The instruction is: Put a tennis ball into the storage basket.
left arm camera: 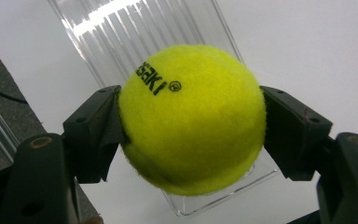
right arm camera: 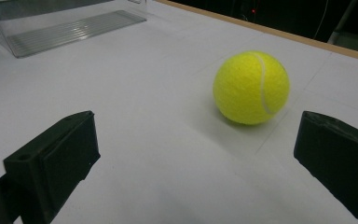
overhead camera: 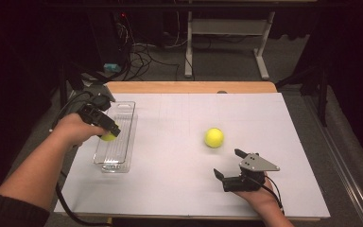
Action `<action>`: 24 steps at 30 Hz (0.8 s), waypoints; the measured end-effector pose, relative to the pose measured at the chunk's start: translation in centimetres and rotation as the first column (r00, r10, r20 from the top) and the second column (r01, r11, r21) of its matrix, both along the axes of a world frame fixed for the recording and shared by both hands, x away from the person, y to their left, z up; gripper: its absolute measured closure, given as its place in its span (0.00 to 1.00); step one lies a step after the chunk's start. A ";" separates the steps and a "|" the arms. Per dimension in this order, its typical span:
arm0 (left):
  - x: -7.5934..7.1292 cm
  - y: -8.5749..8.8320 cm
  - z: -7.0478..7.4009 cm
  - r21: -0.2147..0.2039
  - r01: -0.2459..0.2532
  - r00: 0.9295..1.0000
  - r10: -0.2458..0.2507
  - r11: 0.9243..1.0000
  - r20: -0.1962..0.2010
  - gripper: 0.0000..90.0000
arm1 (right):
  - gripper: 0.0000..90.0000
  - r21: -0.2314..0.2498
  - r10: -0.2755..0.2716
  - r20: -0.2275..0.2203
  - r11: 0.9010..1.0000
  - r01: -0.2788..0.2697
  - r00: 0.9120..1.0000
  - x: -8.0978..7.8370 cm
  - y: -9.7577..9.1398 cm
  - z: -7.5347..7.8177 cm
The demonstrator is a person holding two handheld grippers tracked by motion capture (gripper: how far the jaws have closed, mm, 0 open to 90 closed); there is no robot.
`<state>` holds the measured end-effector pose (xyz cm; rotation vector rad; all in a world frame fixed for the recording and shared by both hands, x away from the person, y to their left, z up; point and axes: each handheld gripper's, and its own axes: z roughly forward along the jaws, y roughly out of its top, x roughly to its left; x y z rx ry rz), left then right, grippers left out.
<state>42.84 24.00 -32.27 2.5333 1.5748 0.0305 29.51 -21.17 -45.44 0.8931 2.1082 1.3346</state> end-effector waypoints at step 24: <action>4.2 -2.1 -2.8 0.056 -0.037 0.999 0.038 0.998 -0.031 0.30 | 0.00 0.003 -0.001 -0.004 1.000 0.001 1.000 -0.3 -0.3 -0.2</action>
